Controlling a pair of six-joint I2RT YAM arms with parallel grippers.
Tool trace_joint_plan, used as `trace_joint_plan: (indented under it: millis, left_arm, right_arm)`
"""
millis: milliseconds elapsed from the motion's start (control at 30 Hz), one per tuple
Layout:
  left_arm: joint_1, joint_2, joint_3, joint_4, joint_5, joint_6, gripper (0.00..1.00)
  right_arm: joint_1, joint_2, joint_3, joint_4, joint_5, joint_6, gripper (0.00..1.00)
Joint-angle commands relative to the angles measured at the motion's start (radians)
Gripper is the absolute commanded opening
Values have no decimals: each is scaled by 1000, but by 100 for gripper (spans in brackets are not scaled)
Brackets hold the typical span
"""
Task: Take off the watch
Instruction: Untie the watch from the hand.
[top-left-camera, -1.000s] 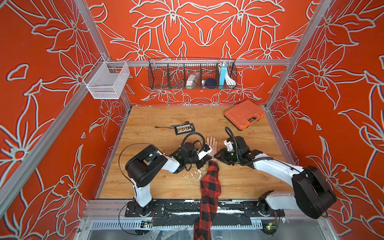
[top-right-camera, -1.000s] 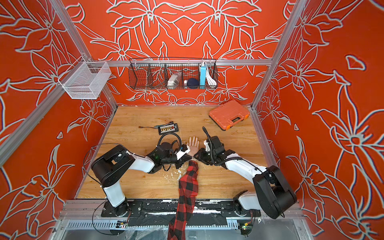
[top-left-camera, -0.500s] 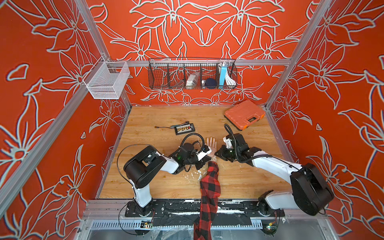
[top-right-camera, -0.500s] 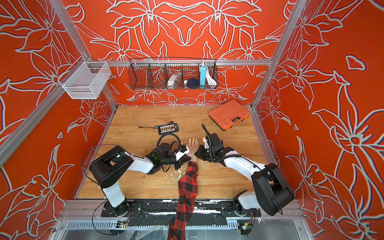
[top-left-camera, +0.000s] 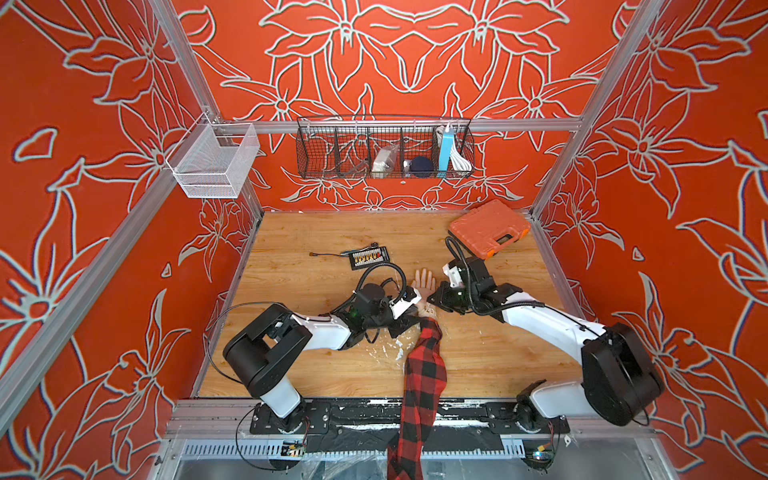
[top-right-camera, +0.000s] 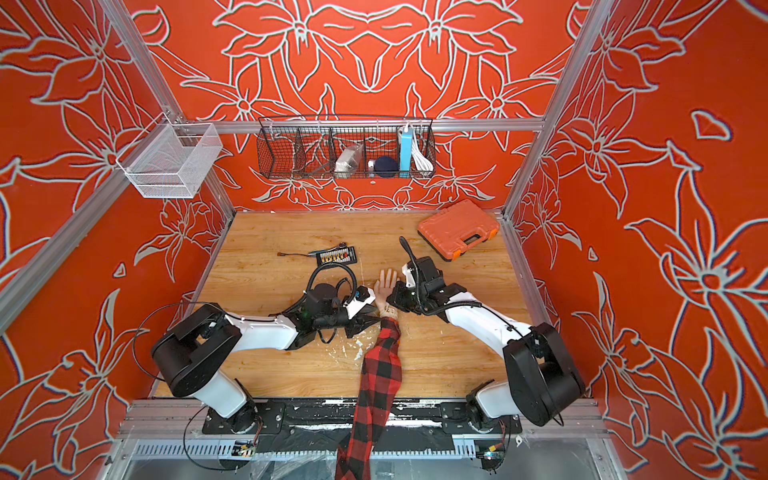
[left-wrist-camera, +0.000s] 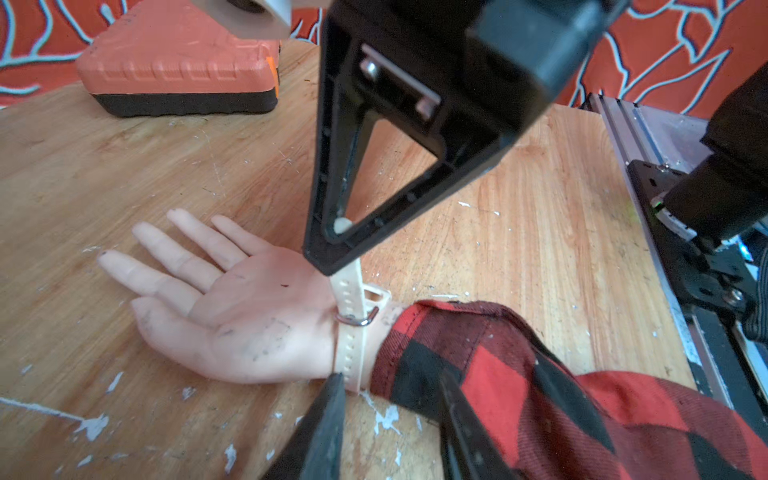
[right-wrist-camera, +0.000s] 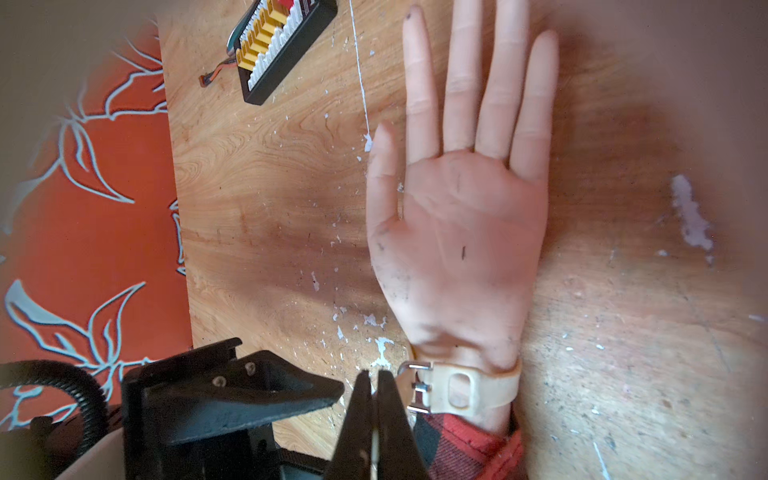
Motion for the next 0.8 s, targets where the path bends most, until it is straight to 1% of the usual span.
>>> trace_joint_plan:
  millis: [0, 67, 167, 267, 467, 567, 700, 767]
  left_arm:
    - [-7, 7, 50, -21, 5, -70, 40]
    - [-8, 30, 75, -21, 11, -100, 40]
    - [-13, 60, 91, -14, 16, -108, 39]
    - [-14, 77, 97, -14, 18, -109, 39]
    - [-25, 97, 114, -37, 16, -102, 40]
    - [-32, 110, 127, -42, -1, -106, 40]
    - [-43, 123, 147, -43, -69, -126, 39]
    - [-50, 133, 160, -39, -84, -138, 39]
  right_arm:
    - [-2, 9, 33, -6, -30, -21, 4]
    - [-2, 13, 33, -3, -36, -25, 8]
    - [-1, 14, 33, 0, -48, -29, 22]
    - [-1, 11, 30, 10, -56, -27, 32]
    - [-3, 0, 18, 56, -78, -9, 39]
    - [-2, 5, 17, 77, -99, -2, 40]
    - [-3, 11, 16, 84, -113, 2, 40]
    - [-3, 14, 12, 86, -115, 3, 40]
